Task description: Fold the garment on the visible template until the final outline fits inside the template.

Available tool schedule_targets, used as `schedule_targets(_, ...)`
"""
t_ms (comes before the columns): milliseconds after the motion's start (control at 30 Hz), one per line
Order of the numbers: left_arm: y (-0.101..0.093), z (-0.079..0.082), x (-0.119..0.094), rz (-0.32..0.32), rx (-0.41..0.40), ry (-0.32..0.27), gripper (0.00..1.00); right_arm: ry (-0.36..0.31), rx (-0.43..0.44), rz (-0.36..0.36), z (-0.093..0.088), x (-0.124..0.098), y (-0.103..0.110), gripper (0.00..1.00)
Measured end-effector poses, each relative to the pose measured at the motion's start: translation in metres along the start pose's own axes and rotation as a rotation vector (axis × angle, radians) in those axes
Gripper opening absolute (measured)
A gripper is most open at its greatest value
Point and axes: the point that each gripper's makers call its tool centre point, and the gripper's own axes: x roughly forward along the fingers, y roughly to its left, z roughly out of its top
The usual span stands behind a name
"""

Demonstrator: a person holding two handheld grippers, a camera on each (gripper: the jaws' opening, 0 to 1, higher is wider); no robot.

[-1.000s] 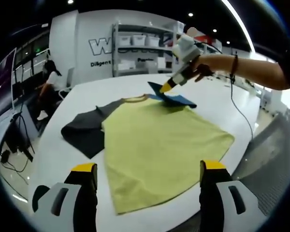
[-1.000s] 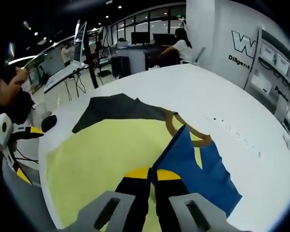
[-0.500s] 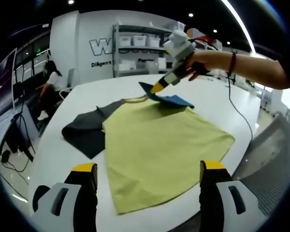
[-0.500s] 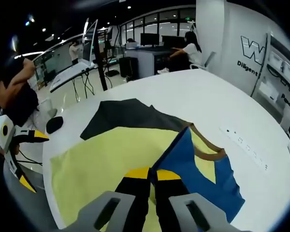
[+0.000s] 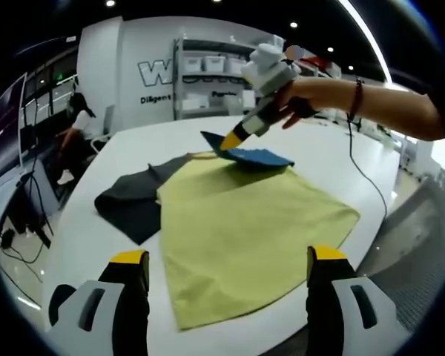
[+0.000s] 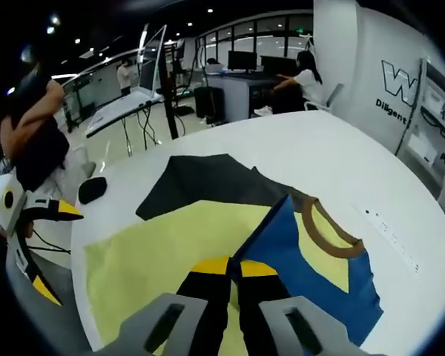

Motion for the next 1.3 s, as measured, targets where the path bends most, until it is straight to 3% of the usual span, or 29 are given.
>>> schedule_targets(567,-0.002,0.002,0.000,-0.004,-0.006,-0.011,0.85,-0.008,-0.051,0.041,0.009,0.011,0.032,0.00)
schedule_targets(800,-0.002,0.002,0.001,-0.007,-0.006,-0.010,0.85,-0.004,-0.079,0.055,0.006,0.016,0.045,0.00)
schedule_targets(867,-0.002,0.007,0.000,-0.008,-0.021,-0.043,0.85,-0.011,-0.105,0.052,0.005,0.018,0.048,0.00)
schedule_targets(1300,-0.002,0.005,0.000,-0.006,-0.011,-0.031,0.84,-0.005,-0.129,0.063,-0.002,0.026,0.057,0.00)
